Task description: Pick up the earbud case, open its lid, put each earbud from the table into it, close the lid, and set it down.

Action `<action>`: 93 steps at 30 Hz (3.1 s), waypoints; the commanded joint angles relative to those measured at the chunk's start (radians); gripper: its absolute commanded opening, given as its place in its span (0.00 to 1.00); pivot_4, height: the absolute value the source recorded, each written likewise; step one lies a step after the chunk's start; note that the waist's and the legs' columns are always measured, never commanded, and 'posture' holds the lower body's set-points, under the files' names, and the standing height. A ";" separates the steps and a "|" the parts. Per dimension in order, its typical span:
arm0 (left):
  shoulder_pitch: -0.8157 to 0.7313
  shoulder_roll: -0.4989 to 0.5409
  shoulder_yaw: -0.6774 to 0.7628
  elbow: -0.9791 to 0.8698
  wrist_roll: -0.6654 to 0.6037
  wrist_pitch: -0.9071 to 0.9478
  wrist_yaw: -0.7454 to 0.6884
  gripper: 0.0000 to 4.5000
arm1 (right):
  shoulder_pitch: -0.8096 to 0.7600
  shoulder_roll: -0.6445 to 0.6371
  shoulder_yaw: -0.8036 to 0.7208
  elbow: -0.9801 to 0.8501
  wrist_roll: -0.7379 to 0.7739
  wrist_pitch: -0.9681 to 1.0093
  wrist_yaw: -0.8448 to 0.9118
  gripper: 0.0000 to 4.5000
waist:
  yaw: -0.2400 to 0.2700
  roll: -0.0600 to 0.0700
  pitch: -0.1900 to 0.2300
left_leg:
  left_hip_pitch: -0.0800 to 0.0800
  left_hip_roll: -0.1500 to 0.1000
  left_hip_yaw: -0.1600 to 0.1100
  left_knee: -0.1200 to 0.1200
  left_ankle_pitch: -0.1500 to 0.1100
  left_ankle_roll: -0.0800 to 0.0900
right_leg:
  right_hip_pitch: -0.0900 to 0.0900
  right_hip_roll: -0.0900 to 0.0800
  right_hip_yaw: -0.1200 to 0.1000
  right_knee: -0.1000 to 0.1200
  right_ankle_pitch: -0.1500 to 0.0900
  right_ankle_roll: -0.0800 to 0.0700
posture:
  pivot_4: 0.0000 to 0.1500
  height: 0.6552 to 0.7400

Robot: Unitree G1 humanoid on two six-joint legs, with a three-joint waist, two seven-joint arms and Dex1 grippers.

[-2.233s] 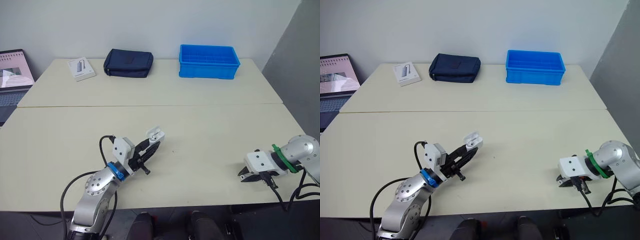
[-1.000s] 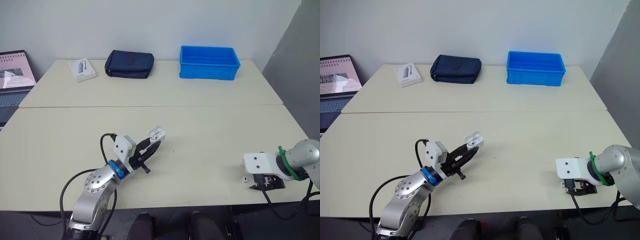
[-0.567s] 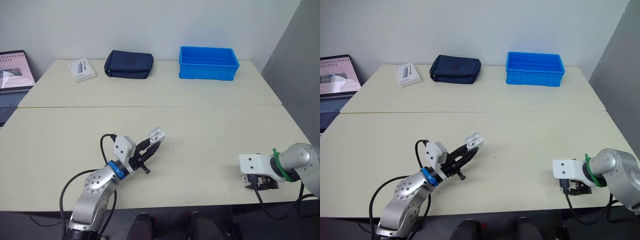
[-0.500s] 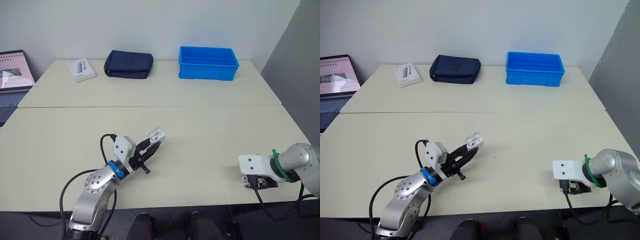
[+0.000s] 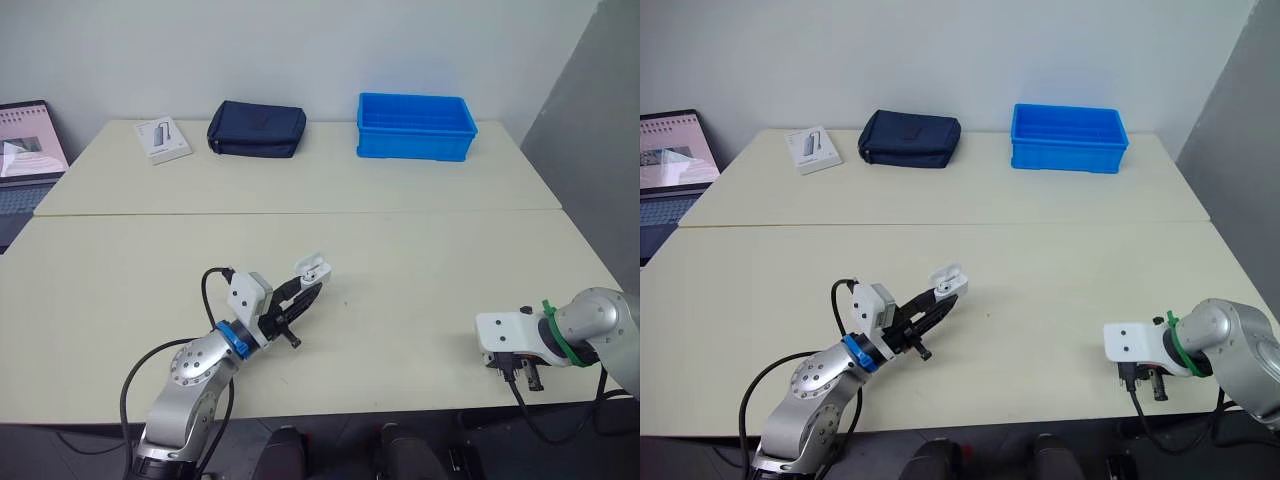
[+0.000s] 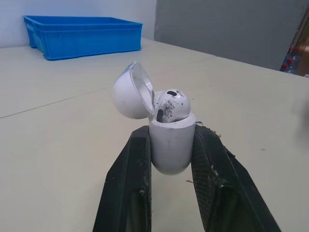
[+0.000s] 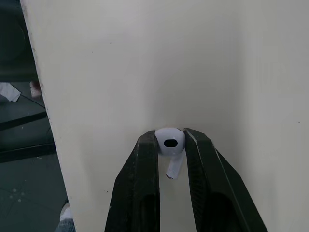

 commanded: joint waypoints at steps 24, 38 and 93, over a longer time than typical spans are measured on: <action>-0.085 -0.040 -0.014 -0.007 -0.009 -0.028 -0.021 0.17 | -0.123 0.894 -0.079 -0.055 0.309 -0.131 -0.606 0.09 | 0.002 0.000 0.002 | -0.002 0.000 -0.003 -0.004 0.000 0.000 | -0.003 0.002 -0.001 0.001 0.003 0.007 | 1.00 0.79; -0.097 -0.047 -0.036 -0.012 -0.013 -0.030 -0.046 0.17 | -0.104 0.890 -0.003 0.004 0.239 -0.251 -0.650 0.09 | 0.002 0.000 0.002 | -0.002 0.000 -0.003 -0.004 0.000 0.000 | -0.003 0.002 -0.001 0.001 0.003 0.007 | 1.00 0.79; -0.219 0.012 -0.115 0.064 -0.128 0.088 -0.316 0.17 | -0.045 0.481 -0.382 -0.172 0.548 0.025 -0.519 0.53 | 0.003 0.000 0.002 | -0.003 -0.001 -0.002 -0.006 0.000 0.000 | -0.005 0.001 -0.001 -0.001 0.002 0.006 | 1.00 0.79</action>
